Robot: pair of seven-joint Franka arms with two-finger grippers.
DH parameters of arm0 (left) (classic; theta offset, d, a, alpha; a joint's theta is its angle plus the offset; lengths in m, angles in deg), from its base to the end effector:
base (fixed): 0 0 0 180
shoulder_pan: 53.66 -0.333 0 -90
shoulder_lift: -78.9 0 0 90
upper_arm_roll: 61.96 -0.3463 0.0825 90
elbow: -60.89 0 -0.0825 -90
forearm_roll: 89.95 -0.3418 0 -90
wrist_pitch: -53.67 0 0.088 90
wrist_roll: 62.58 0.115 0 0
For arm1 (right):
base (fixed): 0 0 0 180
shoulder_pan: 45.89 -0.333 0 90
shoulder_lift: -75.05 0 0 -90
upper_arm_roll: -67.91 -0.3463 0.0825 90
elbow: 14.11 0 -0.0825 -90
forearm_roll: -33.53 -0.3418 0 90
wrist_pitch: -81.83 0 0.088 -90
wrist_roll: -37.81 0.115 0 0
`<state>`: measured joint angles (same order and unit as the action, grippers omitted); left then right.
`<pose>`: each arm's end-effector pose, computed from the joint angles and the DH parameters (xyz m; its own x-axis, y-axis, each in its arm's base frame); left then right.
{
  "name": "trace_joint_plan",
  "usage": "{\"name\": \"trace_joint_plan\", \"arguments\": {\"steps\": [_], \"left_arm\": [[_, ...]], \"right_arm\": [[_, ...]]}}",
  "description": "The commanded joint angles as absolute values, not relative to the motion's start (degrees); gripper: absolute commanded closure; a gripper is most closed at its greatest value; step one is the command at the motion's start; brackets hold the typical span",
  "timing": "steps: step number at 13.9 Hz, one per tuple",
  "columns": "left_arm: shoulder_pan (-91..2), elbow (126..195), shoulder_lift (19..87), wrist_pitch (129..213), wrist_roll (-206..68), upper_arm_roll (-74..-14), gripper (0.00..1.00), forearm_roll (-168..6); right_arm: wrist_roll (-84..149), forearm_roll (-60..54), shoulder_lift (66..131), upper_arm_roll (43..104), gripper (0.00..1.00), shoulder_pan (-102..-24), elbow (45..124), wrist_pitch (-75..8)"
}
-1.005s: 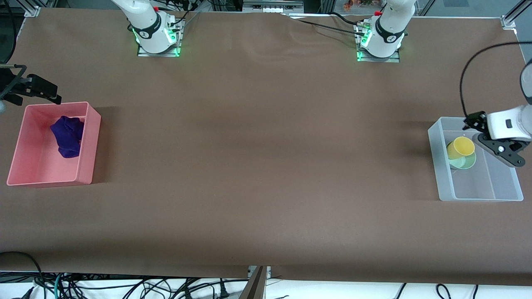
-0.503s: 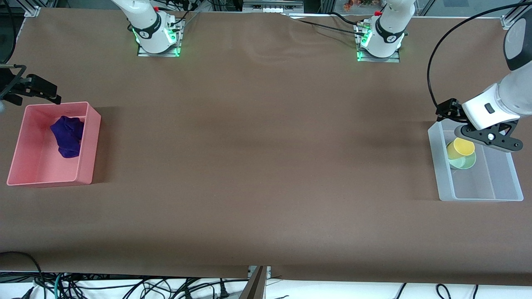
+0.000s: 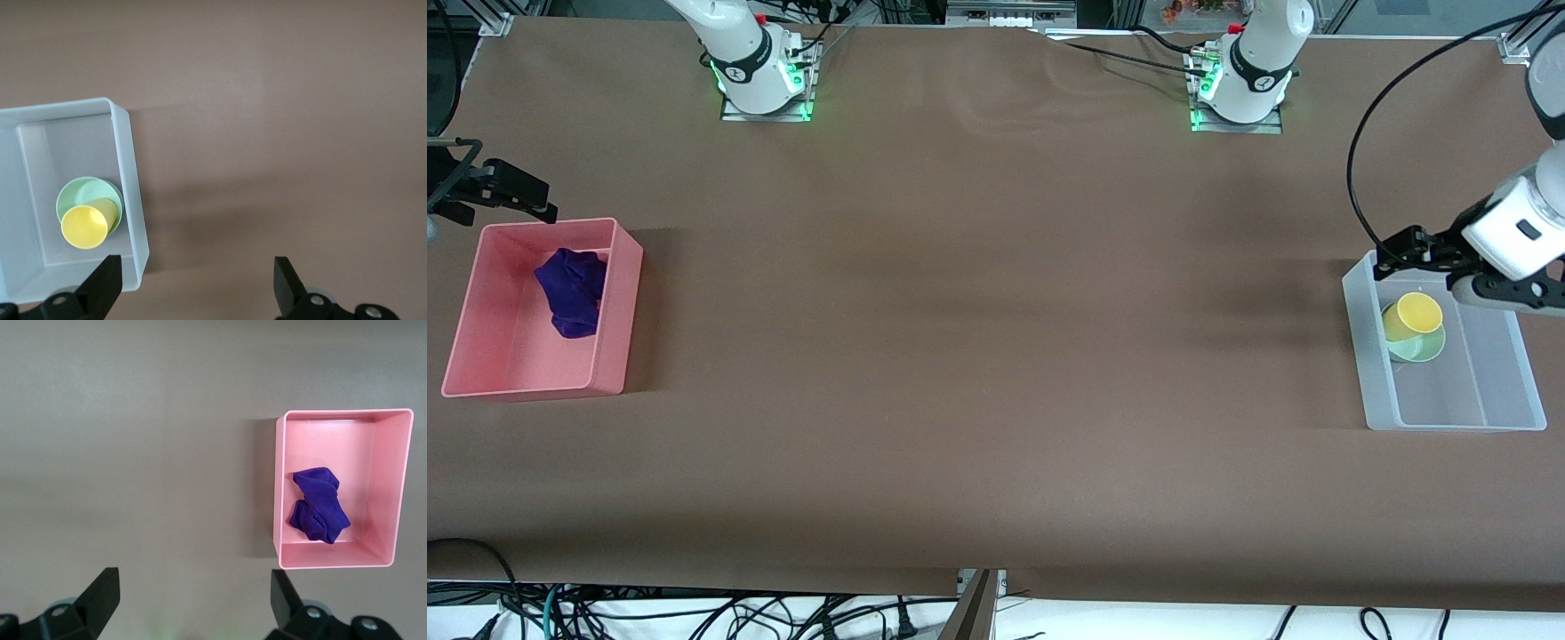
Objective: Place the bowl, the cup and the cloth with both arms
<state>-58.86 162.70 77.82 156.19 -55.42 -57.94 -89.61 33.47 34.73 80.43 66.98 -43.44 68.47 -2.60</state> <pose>0.5277 0.0106 0.5663 0.9947 -0.1029 -0.0055 -0.1029 -0.9947 0.0079 0.5337 -0.0173 0.6445 0.9969 0.0472 -0.0628 0.0482 -0.9987 0.0147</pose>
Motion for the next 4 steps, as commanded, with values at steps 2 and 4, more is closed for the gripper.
{"name": "trace_joint_plan", "arguments": {"steps": [2, 4], "left_arm": [[-54.5, 169.1, 84.0, 158.5, -60.2, -59.8, 0.00, -89.2], [-54.3, 169.1, 84.0, 158.3, -60.2, -59.8, 0.00, -89.2]], "right_arm": [[33.9, 34.0, 80.1, 66.7, 0.00, -43.0, 68.7, -3.0], [33.9, 34.1, 80.1, 66.7, 0.00, -43.0, 68.7, -3.0]]}}
